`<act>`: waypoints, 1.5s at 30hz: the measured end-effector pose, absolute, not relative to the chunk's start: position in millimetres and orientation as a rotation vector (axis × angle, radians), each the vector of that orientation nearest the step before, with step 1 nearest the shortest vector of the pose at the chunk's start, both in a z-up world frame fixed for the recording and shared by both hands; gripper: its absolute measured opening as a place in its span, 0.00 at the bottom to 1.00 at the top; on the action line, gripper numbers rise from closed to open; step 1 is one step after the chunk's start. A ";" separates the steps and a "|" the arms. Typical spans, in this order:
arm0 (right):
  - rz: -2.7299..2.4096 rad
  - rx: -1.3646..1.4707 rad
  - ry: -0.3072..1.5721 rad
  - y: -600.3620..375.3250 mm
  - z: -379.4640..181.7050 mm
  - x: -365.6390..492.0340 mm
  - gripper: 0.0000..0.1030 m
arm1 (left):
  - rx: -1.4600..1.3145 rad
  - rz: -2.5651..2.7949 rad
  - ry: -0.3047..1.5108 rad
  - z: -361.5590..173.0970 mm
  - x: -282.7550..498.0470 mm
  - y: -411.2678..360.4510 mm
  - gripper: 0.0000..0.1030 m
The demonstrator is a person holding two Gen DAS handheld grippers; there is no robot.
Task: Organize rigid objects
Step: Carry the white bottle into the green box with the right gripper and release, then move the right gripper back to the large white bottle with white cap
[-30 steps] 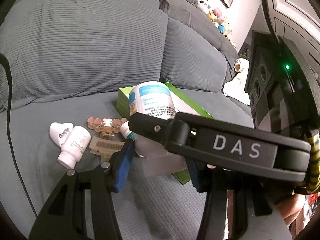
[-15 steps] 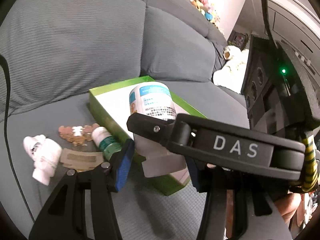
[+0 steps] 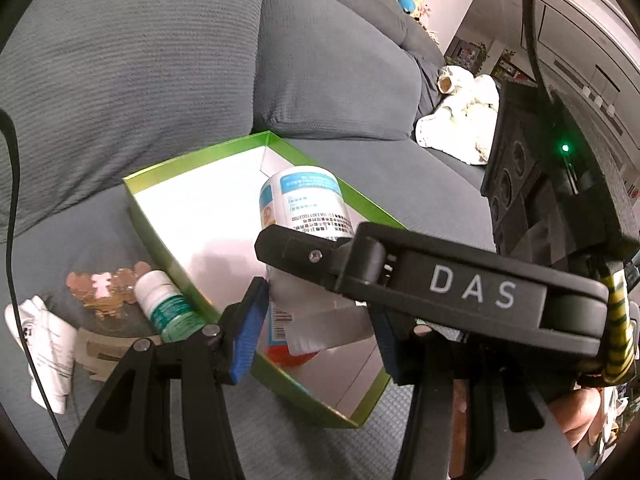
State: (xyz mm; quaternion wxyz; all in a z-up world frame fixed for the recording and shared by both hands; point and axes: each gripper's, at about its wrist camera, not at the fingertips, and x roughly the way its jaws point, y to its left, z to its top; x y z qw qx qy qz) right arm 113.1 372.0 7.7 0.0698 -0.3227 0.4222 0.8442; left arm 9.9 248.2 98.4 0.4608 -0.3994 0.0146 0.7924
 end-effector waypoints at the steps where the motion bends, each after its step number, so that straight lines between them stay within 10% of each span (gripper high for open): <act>1: 2.534 -0.972 1.274 373.7 6.2 112.8 0.54 | -0.988 1.942 0.038 96.8 9.6 250.8 0.48; 40: 2.352 -0.982 1.120 403.3 -1.4 140.6 0.55 | -0.994 1.857 -0.008 80.4 35.5 270.1 0.48; 45: 2.375 -0.954 1.088 395.3 6.8 143.9 0.71 | -0.992 1.910 -0.004 85.1 38.3 250.7 0.51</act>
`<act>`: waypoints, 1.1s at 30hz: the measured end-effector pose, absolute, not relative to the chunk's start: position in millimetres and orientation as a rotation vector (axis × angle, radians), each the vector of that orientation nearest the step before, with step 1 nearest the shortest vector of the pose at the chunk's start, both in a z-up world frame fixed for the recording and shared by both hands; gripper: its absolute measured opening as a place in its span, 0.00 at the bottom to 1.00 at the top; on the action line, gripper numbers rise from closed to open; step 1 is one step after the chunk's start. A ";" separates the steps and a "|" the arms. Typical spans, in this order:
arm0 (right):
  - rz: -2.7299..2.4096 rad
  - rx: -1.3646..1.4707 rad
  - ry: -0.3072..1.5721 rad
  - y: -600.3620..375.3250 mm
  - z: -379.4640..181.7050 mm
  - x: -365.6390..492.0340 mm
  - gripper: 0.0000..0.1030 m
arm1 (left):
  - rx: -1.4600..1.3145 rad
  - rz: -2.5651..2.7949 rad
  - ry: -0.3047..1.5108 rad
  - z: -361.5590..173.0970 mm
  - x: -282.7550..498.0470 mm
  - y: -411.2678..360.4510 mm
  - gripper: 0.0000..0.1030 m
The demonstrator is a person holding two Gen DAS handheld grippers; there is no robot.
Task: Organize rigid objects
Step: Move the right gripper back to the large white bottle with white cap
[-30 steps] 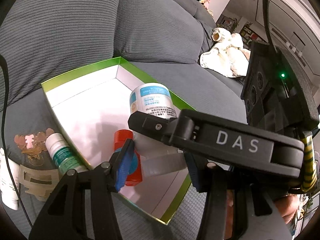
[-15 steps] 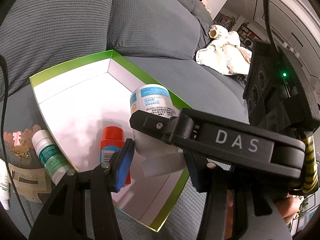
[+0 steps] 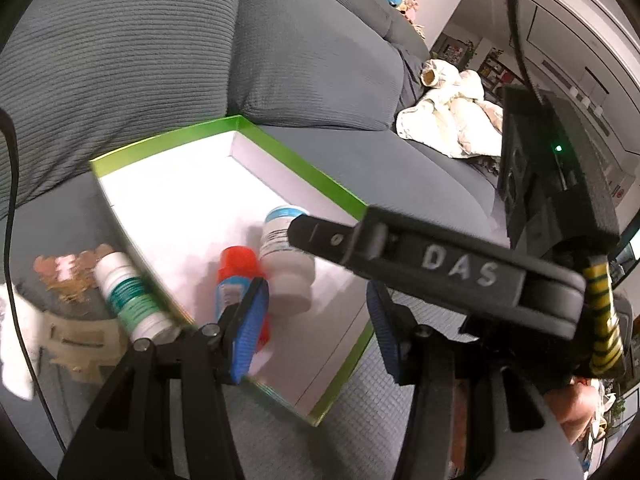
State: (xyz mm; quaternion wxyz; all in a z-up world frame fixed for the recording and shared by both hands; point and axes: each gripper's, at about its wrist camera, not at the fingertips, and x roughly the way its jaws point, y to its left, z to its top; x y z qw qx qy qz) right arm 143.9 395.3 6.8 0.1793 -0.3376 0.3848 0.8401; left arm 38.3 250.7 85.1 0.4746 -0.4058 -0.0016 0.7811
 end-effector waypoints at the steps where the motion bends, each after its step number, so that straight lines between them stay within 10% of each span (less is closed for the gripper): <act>1: 2.386 -0.952 1.091 393.3 8.2 143.5 0.71 | -0.994 1.928 -0.004 85.7 38.5 245.7 0.52; 33: 2.671 -1.281 0.998 220.8 8.8 53.3 0.71 | -1.111 2.336 -0.429 30.2 24.8 36.8 0.68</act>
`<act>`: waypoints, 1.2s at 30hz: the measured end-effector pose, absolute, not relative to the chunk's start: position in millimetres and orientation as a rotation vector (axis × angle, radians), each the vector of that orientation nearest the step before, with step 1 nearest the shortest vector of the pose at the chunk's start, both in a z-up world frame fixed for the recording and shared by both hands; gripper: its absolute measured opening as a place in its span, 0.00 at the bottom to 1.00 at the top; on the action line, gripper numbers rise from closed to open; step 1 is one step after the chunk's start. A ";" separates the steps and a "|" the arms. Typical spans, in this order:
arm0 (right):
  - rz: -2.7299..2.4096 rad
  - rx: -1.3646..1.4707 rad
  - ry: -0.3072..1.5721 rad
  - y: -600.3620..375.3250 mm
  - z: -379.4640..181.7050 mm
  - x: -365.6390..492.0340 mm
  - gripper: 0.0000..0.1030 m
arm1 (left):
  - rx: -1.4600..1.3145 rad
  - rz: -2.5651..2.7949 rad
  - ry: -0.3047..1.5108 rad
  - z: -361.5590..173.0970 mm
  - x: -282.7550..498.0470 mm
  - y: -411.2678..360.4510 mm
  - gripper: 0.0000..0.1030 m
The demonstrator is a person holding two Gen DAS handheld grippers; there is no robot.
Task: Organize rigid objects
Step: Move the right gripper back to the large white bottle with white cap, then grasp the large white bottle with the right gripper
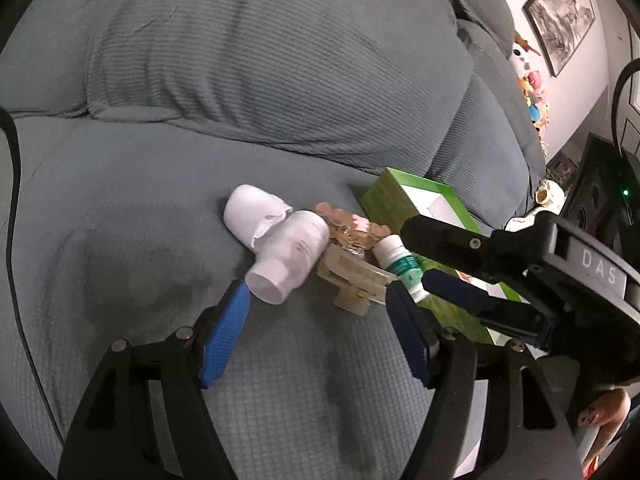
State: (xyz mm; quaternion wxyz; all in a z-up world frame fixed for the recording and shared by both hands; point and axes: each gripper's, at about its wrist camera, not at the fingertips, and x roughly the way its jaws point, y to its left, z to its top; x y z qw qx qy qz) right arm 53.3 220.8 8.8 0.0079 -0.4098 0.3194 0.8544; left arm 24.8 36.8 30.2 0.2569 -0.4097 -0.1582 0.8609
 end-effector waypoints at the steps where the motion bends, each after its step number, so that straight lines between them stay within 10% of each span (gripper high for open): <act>1: 2.664 -1.281 1.011 218.9 7.1 51.3 0.71 | -1.122 2.334 -0.436 28.7 21.3 34.3 0.67; 22: 2.518 -1.477 1.122 198.2 -48.8 -12.7 0.64 | -1.249 2.230 -0.451 2.5 -25.6 28.9 0.66; 36: 2.485 -1.554 0.987 193.0 -49.8 -0.6 0.46 | -1.336 2.136 -0.371 6.1 -8.9 37.5 0.45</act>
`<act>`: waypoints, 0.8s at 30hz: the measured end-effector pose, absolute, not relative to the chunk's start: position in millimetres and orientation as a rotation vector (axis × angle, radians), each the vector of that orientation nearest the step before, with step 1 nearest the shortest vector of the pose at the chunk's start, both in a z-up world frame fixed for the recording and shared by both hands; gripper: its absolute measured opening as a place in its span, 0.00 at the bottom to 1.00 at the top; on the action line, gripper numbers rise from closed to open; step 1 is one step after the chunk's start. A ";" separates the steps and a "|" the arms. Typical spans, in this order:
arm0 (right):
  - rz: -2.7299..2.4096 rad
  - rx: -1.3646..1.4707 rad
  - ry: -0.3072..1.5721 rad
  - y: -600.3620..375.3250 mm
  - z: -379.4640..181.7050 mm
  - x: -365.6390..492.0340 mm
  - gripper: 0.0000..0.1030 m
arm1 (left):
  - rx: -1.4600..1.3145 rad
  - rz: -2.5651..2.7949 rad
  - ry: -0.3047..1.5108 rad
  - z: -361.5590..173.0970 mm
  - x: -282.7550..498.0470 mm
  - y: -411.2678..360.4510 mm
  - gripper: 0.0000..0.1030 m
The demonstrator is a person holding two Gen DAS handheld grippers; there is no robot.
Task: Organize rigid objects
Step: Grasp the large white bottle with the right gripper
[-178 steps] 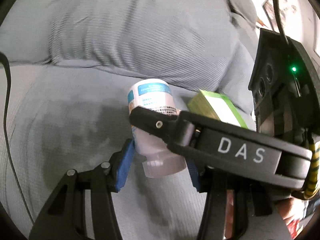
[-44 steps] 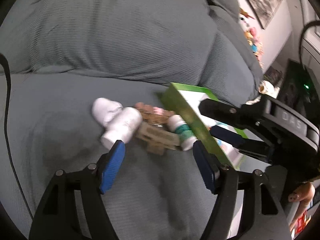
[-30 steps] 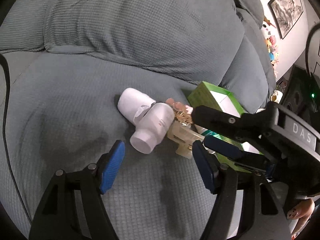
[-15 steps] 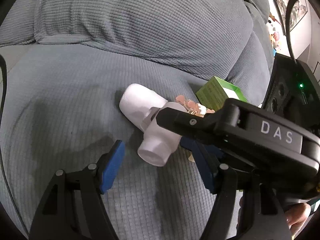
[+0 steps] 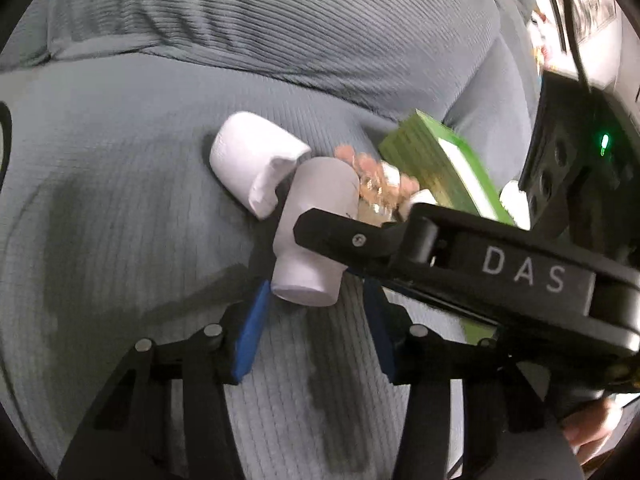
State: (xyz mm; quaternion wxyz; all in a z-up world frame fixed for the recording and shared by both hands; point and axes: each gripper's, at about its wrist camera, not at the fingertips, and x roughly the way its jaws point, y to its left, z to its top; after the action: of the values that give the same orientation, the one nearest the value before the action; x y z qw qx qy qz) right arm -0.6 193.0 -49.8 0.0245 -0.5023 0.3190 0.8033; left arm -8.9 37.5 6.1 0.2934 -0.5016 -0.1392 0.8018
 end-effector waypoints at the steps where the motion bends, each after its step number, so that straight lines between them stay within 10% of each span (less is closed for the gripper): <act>1: 2.488 -1.566 0.975 191.4 -49.4 2.2 0.46 | -1.336 2.138 -0.344 8.4 -2.0 39.2 0.45; 24: 2.591 -1.570 0.922 184.4 -18.9 45.6 0.45 | -1.390 2.254 -0.391 16.3 18.7 18.4 0.54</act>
State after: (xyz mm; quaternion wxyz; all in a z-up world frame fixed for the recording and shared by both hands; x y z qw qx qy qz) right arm 45.6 184.4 -18.9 -0.0126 -0.4956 0.2910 0.8182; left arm 18.7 18.4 16.3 0.2304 -0.5052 -0.1420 0.8194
